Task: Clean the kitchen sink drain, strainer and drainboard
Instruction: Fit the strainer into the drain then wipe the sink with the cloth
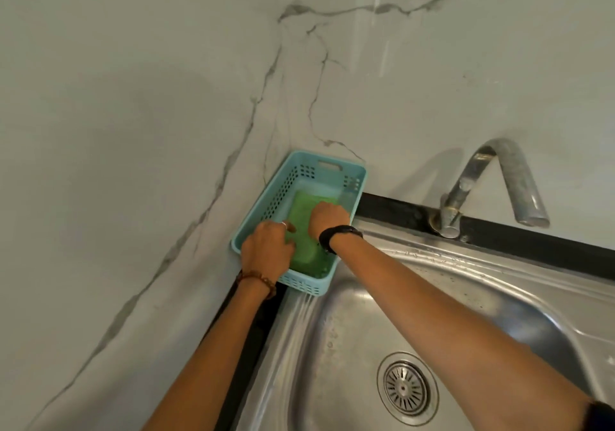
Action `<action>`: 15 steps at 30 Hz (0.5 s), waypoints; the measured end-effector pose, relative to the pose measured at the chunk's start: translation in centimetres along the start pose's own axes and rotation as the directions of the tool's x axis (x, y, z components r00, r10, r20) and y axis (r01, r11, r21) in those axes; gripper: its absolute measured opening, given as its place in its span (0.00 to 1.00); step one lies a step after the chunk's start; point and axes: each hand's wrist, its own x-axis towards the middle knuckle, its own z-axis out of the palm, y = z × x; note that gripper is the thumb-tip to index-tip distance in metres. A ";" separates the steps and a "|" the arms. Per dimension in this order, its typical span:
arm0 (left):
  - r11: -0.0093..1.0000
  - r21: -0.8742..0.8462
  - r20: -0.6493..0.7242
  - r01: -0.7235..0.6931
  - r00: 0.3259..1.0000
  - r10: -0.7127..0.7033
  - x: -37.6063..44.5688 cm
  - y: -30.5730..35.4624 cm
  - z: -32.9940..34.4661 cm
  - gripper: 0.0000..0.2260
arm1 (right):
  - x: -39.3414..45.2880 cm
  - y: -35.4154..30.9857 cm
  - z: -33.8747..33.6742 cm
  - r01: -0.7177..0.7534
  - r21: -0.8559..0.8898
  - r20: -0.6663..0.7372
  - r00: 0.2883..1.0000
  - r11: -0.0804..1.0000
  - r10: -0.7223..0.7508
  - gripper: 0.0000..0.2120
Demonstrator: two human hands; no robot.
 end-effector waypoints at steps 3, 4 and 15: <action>1.000 0.020 -0.013 -0.006 1.000 0.006 0.4 -0.1 0.2 0.14 | 1.1 -0.5 1.8 -0.138 0.115 0.104 0.987 0.984 0.126 0.22; 1.000 0.013 -0.014 -0.005 1.000 0.006 0.4 -0.1 0.2 0.14 | 1.4 -0.5 2.2 -0.169 0.157 0.119 0.981 0.973 0.151 0.23; 0.508 -0.861 -0.071 0.020 0.985 -0.159 -1.3 3.0 -4.8 0.08 | -4.8 -0.6 -4.5 0.285 0.845 -0.276 0.957 0.452 -0.087 0.27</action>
